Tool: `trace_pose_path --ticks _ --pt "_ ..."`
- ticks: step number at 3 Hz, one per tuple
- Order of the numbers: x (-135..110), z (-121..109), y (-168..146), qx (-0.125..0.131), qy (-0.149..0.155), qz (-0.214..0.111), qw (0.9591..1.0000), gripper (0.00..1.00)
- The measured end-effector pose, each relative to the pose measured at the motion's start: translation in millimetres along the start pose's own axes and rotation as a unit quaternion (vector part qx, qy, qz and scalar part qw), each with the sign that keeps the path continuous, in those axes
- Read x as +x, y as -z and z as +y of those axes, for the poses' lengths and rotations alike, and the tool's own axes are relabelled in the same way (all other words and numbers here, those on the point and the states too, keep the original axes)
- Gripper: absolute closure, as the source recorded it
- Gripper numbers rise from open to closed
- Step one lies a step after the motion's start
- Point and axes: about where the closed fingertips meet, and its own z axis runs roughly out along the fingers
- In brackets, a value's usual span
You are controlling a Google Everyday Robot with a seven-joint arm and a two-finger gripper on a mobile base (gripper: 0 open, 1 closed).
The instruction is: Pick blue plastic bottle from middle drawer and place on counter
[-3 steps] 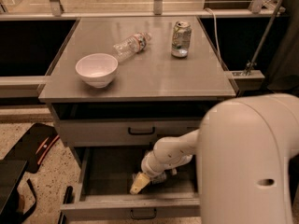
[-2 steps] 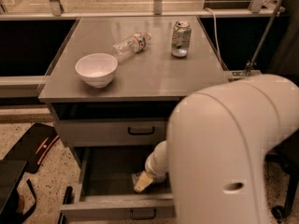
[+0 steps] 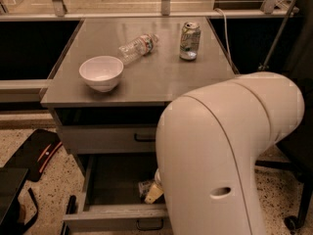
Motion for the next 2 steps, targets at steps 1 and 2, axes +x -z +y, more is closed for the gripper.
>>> trace_pose_path --ticks 1,2 --pt "3 2 -11 -0.021 -0.006 -0.008 0.9997 0.00" --pt "11 7 -40 -0.063 -0.019 -0.015 0.9977 0.00"
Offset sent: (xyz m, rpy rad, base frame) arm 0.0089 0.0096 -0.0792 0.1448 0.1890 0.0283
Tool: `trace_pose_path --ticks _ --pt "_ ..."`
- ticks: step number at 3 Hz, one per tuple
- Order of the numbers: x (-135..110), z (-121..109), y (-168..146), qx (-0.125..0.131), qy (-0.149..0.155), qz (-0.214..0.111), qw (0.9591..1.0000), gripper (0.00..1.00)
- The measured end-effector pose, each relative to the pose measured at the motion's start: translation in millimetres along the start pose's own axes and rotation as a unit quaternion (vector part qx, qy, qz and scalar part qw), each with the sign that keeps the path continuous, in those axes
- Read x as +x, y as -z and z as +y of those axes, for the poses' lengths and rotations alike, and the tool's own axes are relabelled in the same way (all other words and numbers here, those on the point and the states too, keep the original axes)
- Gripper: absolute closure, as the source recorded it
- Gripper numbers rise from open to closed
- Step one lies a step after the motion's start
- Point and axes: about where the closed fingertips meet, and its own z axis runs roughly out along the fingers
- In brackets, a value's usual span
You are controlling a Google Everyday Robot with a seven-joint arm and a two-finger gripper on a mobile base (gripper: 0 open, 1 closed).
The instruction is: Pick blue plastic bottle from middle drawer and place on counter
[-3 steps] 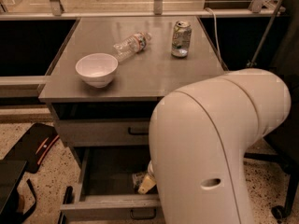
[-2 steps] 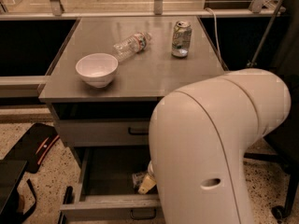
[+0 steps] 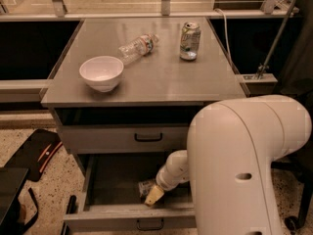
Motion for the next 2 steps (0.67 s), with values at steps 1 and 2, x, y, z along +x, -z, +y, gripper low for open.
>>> trace_pose_path --ticks 1,2 --pt "6.5 1.0 -20.2 -0.020 -0.009 -0.001 0.9998 0.00" --pt "11.7 -0.1 -27.2 -0.018 -0.014 0.015 0.9996 0.00"
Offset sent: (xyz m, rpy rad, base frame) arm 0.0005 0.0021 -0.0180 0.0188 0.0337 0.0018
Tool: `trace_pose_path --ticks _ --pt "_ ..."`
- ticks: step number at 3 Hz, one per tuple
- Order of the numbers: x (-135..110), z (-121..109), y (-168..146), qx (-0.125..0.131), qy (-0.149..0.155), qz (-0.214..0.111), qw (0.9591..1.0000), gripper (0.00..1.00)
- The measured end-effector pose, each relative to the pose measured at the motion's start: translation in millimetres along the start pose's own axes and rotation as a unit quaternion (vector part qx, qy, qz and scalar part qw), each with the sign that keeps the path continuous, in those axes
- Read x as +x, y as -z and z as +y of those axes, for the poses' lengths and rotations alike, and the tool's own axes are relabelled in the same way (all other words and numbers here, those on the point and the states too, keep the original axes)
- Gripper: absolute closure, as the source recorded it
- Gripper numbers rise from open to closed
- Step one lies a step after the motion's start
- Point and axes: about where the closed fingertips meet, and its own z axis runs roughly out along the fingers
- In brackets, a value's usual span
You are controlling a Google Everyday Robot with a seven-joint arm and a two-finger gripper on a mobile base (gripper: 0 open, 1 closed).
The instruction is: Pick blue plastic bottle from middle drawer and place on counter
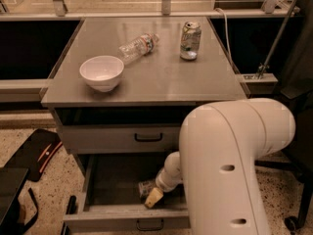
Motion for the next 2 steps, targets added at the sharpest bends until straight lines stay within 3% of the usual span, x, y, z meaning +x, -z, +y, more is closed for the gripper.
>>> trace_pose_path --ticks 1,2 --pt "0.1 -0.1 -0.2 0.000 0.000 0.000 1.0000 0.00" --pt "0.1 0.0 -0.2 0.000 0.000 0.000 1.0000 0.19"
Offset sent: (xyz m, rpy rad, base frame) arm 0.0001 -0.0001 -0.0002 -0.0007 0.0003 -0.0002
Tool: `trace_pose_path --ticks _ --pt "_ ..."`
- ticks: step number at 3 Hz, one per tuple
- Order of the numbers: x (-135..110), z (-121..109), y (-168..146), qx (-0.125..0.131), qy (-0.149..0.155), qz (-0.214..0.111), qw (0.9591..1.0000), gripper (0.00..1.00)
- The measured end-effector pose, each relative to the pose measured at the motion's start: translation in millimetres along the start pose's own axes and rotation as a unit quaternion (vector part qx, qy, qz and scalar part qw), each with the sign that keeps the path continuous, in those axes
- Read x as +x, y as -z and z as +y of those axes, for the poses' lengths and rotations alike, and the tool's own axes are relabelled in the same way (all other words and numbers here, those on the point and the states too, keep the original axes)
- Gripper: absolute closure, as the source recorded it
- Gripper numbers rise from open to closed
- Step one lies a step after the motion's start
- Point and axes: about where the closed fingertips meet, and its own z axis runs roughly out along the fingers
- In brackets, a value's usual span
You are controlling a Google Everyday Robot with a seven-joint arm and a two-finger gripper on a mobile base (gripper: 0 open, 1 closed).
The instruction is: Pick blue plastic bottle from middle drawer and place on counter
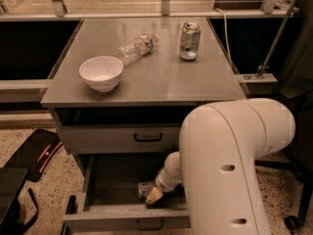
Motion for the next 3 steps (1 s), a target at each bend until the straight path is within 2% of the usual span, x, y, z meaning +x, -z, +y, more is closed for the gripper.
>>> trace_pose_path --ticks 2,3 --pt "0 0 0 0.000 0.000 0.000 1.0000 0.65" --pt "-8 2 13 0.006 0.008 -0.006 0.9999 0.88"
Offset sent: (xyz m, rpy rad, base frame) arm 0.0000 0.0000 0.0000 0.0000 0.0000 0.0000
